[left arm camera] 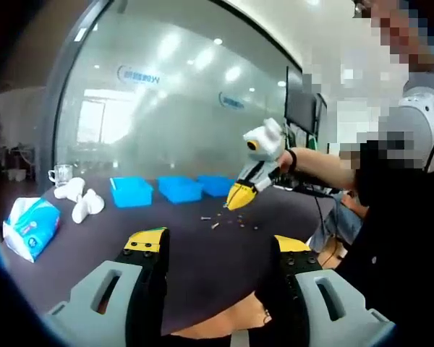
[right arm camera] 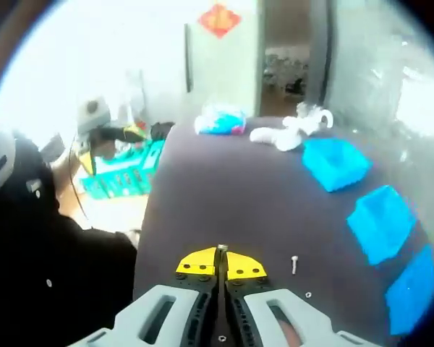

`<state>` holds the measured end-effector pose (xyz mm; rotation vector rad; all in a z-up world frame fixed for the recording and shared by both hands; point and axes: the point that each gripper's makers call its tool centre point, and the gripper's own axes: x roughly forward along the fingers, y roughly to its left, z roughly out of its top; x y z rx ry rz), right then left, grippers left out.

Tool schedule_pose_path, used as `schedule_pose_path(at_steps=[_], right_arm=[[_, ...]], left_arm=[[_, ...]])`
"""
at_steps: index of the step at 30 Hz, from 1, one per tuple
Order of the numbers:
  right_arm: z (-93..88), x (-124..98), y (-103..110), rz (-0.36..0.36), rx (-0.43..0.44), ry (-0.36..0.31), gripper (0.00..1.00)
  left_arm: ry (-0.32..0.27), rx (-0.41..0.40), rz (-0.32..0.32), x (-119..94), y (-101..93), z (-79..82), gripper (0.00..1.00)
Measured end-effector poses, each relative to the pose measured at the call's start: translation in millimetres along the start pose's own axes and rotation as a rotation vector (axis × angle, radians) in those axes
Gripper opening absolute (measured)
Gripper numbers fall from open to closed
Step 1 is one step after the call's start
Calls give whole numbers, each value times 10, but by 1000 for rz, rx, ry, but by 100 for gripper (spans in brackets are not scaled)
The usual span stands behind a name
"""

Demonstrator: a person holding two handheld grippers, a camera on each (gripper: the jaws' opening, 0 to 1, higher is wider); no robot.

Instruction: Sort the screws, nuts, and washers into the corresponding bins

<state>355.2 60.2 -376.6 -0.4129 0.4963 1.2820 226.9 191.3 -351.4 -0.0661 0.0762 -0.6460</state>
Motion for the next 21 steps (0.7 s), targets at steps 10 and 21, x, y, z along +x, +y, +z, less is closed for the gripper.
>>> schedule_pose_path(at_steps=[10,21], right_arm=[[265,-719,-295,-294,152,-389,0],[-59,-1452,-473,-676,148,-528,0]], left_arm=[[-6,11,-17,52,0,62,54],[-11,33,-1,109,48,116,54]])
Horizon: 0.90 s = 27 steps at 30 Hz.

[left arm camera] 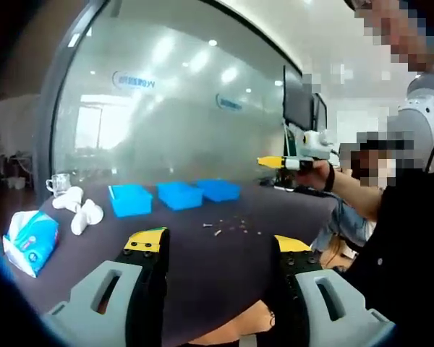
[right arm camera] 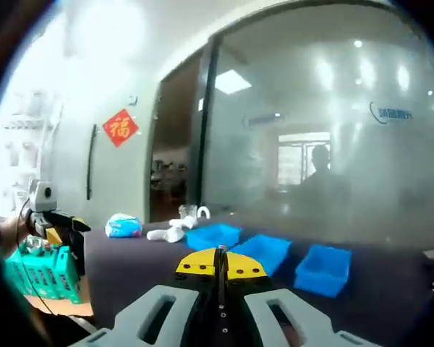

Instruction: Sort the screws, nuts, and washers into the corresponding bins

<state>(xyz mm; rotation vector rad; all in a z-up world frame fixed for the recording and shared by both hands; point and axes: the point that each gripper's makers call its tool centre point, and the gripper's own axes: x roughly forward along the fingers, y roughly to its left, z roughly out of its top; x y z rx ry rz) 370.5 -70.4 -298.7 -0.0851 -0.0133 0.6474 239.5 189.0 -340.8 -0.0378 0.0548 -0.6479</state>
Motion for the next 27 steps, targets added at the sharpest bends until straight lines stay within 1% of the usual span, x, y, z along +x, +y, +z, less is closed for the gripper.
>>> schedule_pose_path(at_steps=[1,2,4,5,6,9,10,13,15,18,22,27], right_arm=[[-33,-53,-12,-12,-4,4,0],[-27,-110,-65,-47,-6,-17,0],[-80,-205,-93,-72,-12,-12,0],[-101,-262,-134,-100,-16,-16,0],[-95,-308,-168,-122,-15,-28,0],[-84,-397,-230,-153,-5,-37,0],[-56,-431,-269,-174,0,-52,0],[-18,-465,-373,-214,-6,-54,0],[27,-483,-471,-251,4,-71,0],[73,-441,-597,-277,26,-89,0],[117,-295,-737,-291,23,-105,0],[94,50,-958,-302,6,-88,0]], left_arm=[[-3,-1,2,1,6,9,54],[-7,-1,3,1,10,17,54],[-12,-1,2,0,8,28,54],[-13,-2,2,-1,9,27,54],[-13,-2,0,0,11,24,54],[-11,-4,-3,8,8,17,54],[-10,-3,-4,12,7,17,54],[-13,-1,-9,21,-11,29,54],[-17,1,-10,25,-20,38,54],[-19,5,-6,26,-21,40,54],[-19,7,-1,20,-24,48,54],[-24,13,4,4,-40,67,54]])
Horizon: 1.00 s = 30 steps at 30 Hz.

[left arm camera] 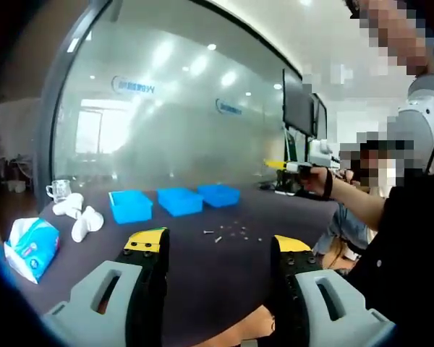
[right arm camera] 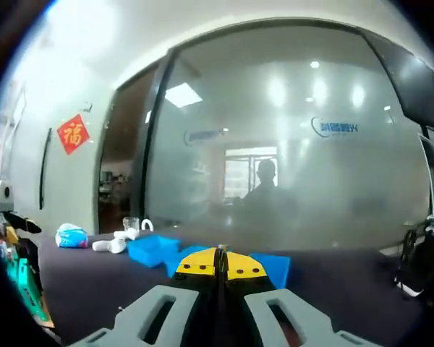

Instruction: Sort the screws, nuts, and washers into the corresponding bins

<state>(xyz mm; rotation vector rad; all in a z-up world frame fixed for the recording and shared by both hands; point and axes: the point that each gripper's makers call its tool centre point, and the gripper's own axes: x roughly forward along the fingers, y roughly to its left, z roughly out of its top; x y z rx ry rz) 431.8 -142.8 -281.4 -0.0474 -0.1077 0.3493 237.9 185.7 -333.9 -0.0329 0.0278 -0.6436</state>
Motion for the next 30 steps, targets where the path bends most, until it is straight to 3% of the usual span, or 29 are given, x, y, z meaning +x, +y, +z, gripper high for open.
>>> schedule_pose_path(at_steps=[11,14,22,30], right_arm=[[-141,845,-126,7,-37,85,0],[-166,1131,-247,-3,-59,112,0],[-337,1482,-432,-21,3,194,0],[-442,1712,-528,-27,-42,240,0]], left_arm=[[-2,8,31,-119,64,2,55],[-5,4,48,-160,109,-3,55],[6,-13,74,-226,164,-71,55],[-3,-33,87,-224,194,-78,55]])
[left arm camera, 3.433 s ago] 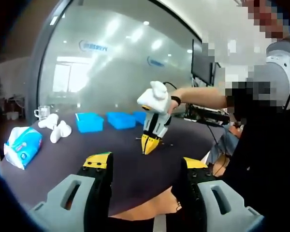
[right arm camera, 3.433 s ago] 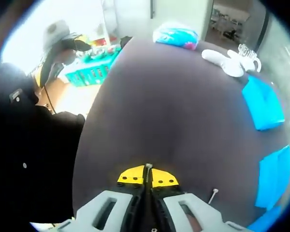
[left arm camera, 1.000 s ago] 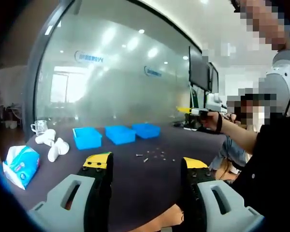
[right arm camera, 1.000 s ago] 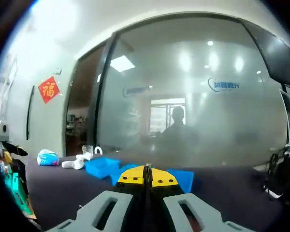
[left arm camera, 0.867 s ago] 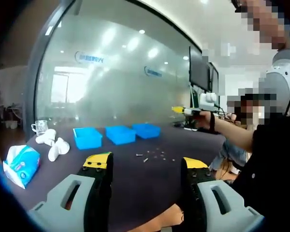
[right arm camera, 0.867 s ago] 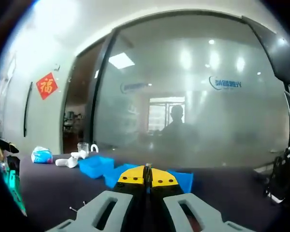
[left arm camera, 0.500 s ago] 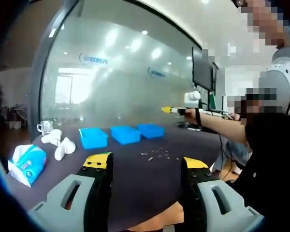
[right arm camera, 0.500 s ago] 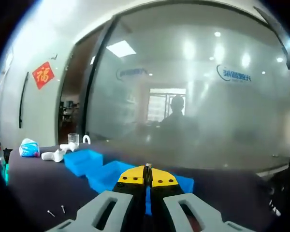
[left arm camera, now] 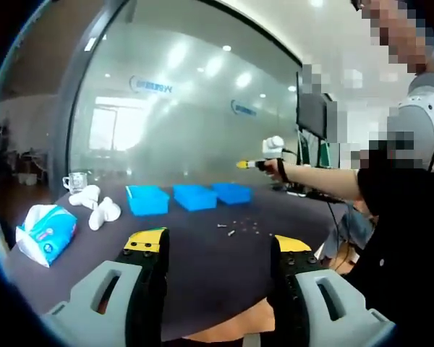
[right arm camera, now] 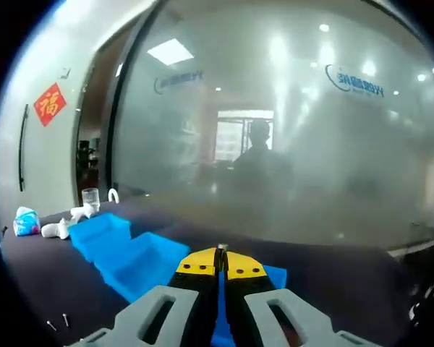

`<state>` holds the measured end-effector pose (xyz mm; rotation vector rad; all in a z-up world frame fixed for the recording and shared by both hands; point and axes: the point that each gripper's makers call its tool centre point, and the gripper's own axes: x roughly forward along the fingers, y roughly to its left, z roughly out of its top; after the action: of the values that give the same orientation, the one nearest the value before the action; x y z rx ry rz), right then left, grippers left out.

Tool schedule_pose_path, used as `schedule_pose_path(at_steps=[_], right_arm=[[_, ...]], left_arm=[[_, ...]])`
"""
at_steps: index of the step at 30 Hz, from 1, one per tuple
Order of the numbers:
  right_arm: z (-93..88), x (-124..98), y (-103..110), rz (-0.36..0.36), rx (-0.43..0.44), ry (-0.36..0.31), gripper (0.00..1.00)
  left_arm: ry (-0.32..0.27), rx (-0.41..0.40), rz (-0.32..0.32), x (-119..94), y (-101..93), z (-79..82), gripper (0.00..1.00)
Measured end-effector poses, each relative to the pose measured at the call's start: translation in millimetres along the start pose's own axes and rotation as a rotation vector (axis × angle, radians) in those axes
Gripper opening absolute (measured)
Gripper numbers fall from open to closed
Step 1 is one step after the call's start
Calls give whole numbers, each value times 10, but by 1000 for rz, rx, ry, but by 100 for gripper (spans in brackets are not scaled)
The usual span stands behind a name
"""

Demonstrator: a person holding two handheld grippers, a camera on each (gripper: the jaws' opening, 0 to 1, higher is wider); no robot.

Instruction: Sort the screws, nuts, and washers into the corresponding bins

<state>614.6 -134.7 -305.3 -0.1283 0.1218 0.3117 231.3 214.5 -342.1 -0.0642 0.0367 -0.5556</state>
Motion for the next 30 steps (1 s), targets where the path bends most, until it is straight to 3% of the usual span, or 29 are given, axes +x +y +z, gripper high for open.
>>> schedule_pose_path(at_steps=[8,10,12,14,20,30], right_arm=[[1,77,-62,-15,4,1,1],[-3,83,-61,-12,-2,-2,6],[3,95,-66,-11,-12,-13,22],[4,110,-92,-13,-21,-17,27],[14,7,-65,-7,-22,-31,27],[49,-437,215,75,-13,-79,28]], left_arm=[[1,5,-4,34,-33,19,55],[2,4,-5,38,-36,13,55],[5,3,-6,41,-45,2,55],[7,2,-8,45,-54,-5,55],[3,4,-13,51,-74,13,55],[-1,-3,-20,83,-73,6,55]])
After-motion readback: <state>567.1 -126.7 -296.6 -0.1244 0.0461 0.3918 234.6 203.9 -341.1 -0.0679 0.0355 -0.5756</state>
